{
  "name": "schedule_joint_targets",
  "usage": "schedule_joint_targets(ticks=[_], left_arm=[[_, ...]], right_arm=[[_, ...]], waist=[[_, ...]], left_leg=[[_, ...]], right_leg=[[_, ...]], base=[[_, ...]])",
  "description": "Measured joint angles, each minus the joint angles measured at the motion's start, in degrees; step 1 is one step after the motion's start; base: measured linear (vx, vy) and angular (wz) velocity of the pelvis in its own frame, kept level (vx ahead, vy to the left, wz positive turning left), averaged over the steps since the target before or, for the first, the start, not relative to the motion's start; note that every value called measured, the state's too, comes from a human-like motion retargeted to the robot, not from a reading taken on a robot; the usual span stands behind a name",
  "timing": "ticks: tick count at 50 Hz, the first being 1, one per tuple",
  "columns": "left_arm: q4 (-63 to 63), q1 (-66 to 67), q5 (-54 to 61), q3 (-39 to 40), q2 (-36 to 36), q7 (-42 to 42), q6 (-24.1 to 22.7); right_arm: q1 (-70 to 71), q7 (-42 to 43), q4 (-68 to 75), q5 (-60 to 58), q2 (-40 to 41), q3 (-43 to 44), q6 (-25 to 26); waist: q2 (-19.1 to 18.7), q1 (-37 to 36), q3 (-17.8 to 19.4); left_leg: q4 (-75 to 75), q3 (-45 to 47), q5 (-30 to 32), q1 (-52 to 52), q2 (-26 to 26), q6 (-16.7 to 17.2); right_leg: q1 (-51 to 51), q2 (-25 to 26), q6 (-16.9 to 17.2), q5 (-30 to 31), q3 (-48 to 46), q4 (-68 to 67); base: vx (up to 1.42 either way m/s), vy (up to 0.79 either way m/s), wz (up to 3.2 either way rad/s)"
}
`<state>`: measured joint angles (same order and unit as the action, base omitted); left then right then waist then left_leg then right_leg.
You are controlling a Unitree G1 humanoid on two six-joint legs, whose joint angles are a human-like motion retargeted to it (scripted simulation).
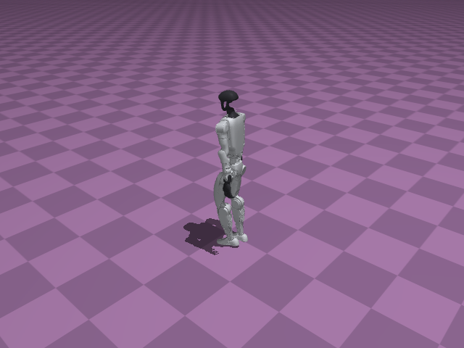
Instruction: In place motions
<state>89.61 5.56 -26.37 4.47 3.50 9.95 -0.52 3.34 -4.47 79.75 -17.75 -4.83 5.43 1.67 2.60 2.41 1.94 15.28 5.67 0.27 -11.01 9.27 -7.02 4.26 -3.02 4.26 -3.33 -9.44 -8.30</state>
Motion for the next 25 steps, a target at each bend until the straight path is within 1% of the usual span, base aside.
schedule_joint_targets(ticks=[3, 5, 6, 7, 8, 10, 13, 15, 18, 21, 25], left_arm=[[-1.3, -0.3, -1.1, -1.0, -0.1, -0.5, -0.3], [-2.2, -0.5, -1.9, -1.4, -0.1, -0.7, -0.7], [-2.5, -0.6, -2.0, -1.5, -0.1, -0.6, -0.9], [-2.8, -0.8, -2.0, -1.7, -0.1, -0.6, -1.2], [-3.0, -1.0, -1.8, -1.8, 0.0, -0.6, -1.4], [-3.0, -1.1, -0.6, -2.4, 0.2, -0.5, -1.9], [-1.8, -1.2, 0.5, -5.6, 1.3, -1.2, -2.1], [-1.5, -1.5, -0.8, -7.8, 2.6, -1.6, -1.7], [-1.7, -1.7, -4.5, -9.5, 4.3, 0.1, -1.3], [-0.9, -1.7, -5.1, -9.9, 4.9, 0.3, -1.0], [-0.7, -1.4, -3.9, -8.4, 4.8, -2.7, 0.1]], right_arm=[[-0.6, -0.3, 1.1, -0.9, -0.4, -0.4, 0.0], [-1.0, -0.4, 2.2, -1.6, -0.7, -0.6, 0.2], [-1.0, -0.5, 2.9, -2.0, -0.9, -0.6, 0.4], [-1.0, -0.7, 3.6, -2.4, -1.1, -0.6, 0.6], [-0.6, -0.8, 4.4, -2.9, -1.4, -0.5, 1.0], [-0.2, -0.9, 5.4, -4.2, -1.8, -0.3, 1.9], [-0.4, 0.2, 5.7, -4.6, -2.3, 0.1, 2.8], [-0.6, 1.1, 5.8, -3.3, -2.5, -0.1, 2.6], [-0.5, 0.9, 6.3, -1.2, -2.9, 0.8, 2.5], [-0.4, 0.3, 5.9, -0.6, -2.9, 1.8, 3.3], [0.4, -0.2, 4.5, 0.7, -3.1, 1.7, 3.0]], waist=[[-0.3, -3.4, 0.7], [-0.6, -6.7, 1.3], [-0.6, -7.4, 1.8], [-0.6, -7.8, 2.3], [-0.7, -7.2, 2.8], [-1.5, -5.4, 3.8], [-3.0, 0.7, 4.8], [-3.6, 3.3, 5.0], [-4.2, 4.5, 4.8], [-4.8, 4.6, 4.8], [-5.7, 4.2, 4.9]], left_leg=[[-2.1, -15.1, 2.1, 0.6, 3.8, 1.7], [-4.5, -23.7, 5.2, 2.3, 5.1, 4.1], [-5.7, -24.0, 5.4, 3.3, 4.9, 4.0], [-6.8, -22.5, 5.2, 4.4, 4.2, 3.6], [-7.8, -17.4, 4.3, 5.4, 2.6, 2.7], [-10.6, -7.7, 4.9, 7.5, -0.1, 0.8], [-12.2, -7.8, 5.0, 10.3, -0.6, -0.4], [-12.3, -4.9, 4.7, 10.8, -1.4, -1.2], [-13.6, 1.1, 3.3, 12.1, -2.4, -2.6], [-14.4, 8.5, 1.4, 12.8, -3.9, -3.4], [-16.1, 20.5, -1.4, 14.0, -5.6, -3.7]], right_leg=[[0.5, 1.1, -0.9, 1.3, 5.2, 0.0], [0.8, 2.4, -1.4, 2.3, 9.2, -0.4], [0.8, 2.5, -1.4, 2.8, 10.8, -0.8], [0.8, 2.7, -1.4, 3.3, 12.0, -1.2], [0.8, 2.9, -1.3, 3.6, 12.7, -1.7], [0.5, 3.8, -1.1, 4.0, 14.1, -3.0], [0.3, 5.2, -1.0, 4.0, 15.6, -4.7], [1.2, 6.1, -1.1, 3.8, 18.3, -5.6], [3.2, 6.4, -2.8, 2.8, 19.1, -5.6], [5.4, 5.6, -5.5, 0.5, 14.3, -5.5], [8.3, 3.8, -8.4, -4.6, 2.4, -6.1]], base=[[0.03, 0.11, -1.82], [0.04, 0.12, -2.33], [0.02, 0.11, -2.12], [-0.01, 0.11, -1.71], [-0.03, 0.10, -1.48], [-0.03, 0.08, -1.16], [-0.01, 0.06, -1.01], [-0.04, 0.01, -1.85], [-0.07, -0.08, -2.51], [-0.12, -0.17, -3.23], [-0.16, -0.21, -3.80]])
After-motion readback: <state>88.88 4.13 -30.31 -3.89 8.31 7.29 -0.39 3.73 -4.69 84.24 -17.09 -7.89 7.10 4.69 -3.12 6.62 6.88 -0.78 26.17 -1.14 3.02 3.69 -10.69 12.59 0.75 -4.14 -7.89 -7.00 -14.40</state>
